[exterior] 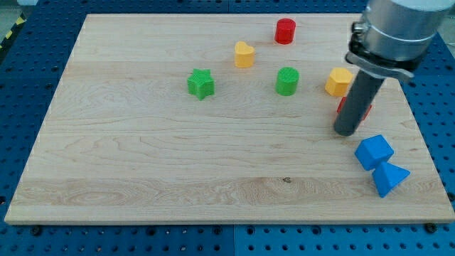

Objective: Push the green circle above the yellow hexagon

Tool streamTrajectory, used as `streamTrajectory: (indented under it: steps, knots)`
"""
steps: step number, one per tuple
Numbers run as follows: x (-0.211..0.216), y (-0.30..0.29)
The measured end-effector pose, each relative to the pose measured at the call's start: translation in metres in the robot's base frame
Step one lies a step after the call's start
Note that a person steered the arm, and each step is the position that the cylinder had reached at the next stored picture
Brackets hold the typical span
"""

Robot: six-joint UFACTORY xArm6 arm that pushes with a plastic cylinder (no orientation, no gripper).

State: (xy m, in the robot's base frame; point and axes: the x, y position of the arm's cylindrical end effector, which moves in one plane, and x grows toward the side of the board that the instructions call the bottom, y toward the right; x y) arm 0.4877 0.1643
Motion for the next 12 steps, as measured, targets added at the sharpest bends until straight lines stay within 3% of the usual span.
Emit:
streamTrajectory:
  steps: [1,2,3,12]
  knots:
    - [0.0,-0.059]
    - [-0.036,-0.104]
    - [-0.085,-0.109]
    - [-0.089,-0.034]
